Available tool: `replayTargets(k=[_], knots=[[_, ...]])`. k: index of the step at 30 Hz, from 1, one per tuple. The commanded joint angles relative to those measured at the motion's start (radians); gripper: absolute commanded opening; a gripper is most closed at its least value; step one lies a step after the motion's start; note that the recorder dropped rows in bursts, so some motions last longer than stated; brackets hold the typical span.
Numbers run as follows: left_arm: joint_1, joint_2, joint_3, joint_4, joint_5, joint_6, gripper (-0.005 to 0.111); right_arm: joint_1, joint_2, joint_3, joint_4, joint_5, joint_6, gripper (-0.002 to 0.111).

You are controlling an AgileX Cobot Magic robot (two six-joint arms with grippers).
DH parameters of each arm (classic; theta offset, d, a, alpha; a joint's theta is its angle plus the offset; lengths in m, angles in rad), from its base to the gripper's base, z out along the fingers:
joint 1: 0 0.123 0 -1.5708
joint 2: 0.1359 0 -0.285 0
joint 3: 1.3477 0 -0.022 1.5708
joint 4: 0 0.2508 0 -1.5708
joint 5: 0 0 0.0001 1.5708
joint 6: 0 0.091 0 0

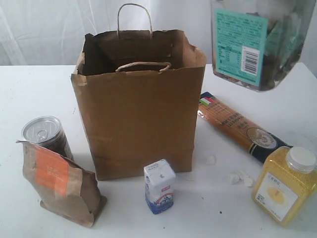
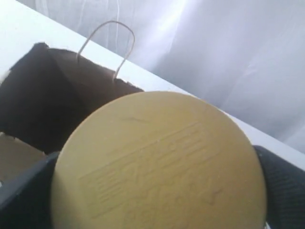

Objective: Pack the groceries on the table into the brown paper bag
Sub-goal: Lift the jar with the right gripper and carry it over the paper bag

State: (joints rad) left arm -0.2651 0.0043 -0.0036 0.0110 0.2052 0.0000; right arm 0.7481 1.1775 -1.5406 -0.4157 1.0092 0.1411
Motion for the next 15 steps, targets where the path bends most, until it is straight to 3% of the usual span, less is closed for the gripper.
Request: replayTargets(k=[1,15], knots=[[0.004,-0.004,0.004,-0.003,-0.002,0.0,0.0,-0.001,0.047,-0.062,-0.023,-0.117,-0.003,0.0],[0.004,-0.004,0.004,-0.003,-0.002,0.0,0.0,-0.001,0.311,-0.278,0.081,-0.238,0.0,0.0]])
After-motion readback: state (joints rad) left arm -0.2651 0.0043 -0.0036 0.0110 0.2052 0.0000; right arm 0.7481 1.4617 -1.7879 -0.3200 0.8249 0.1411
